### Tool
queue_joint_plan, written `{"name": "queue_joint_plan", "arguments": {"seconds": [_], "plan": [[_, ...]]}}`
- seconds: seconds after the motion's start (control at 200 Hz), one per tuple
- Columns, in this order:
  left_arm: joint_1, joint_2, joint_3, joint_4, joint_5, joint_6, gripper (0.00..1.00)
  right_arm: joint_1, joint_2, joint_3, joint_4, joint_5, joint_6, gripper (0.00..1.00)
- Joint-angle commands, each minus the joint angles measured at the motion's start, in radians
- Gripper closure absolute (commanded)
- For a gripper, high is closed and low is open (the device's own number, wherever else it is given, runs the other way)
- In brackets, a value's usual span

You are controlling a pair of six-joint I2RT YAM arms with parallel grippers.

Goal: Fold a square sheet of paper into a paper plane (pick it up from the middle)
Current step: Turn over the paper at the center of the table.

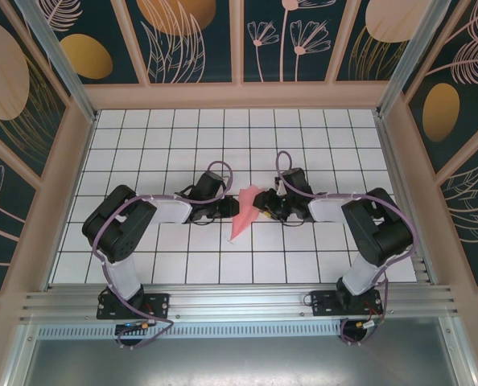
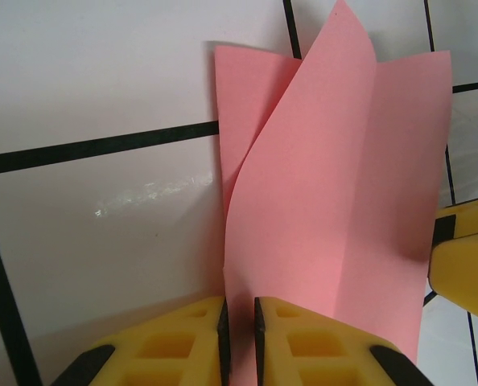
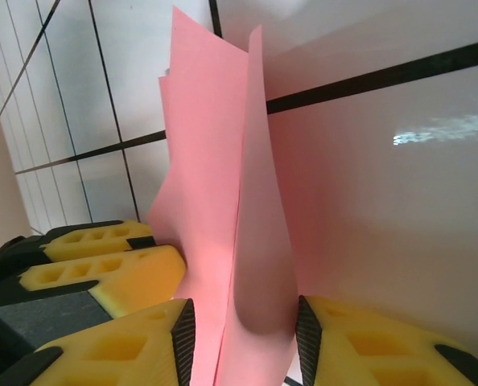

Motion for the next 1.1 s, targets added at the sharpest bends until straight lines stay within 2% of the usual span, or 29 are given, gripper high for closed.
{"name": "queue_joint_plan", "arguments": {"seconds": [0.0,0.19,0.425,0.676,0.876,0.946,1.096], "plan": [[-0.030,0.092,-0.041,-0.119,0.080,0.010,0.80,0.006,0.021,-0.005,0.088,-0.040,0.031,0.58],[-0.030,0.089,-0.054,-0.086,0.112,-0.008,0.80,0.008,0.051,-0.007,0.173,-0.079,0.043,0.55],[-0.029,0.083,-0.066,-0.057,0.124,-0.028,0.80,0.015,0.097,0.031,0.188,-0.099,0.030,0.55],[-0.030,0.056,-0.084,-0.024,0.127,-0.060,0.80,0.035,0.146,0.029,0.240,-0.106,0.025,0.65],[-0.029,0.033,-0.104,0.018,0.125,-0.096,0.80,0.035,0.161,0.038,0.270,-0.112,0.027,0.78],[-0.029,0.015,-0.116,0.043,0.122,-0.115,0.79,0.035,0.151,0.043,0.245,-0.098,0.015,0.84],[-0.030,-0.044,-0.139,0.088,0.112,-0.152,0.72,0.035,0.094,0.071,0.104,-0.036,-0.063,0.94]]}}
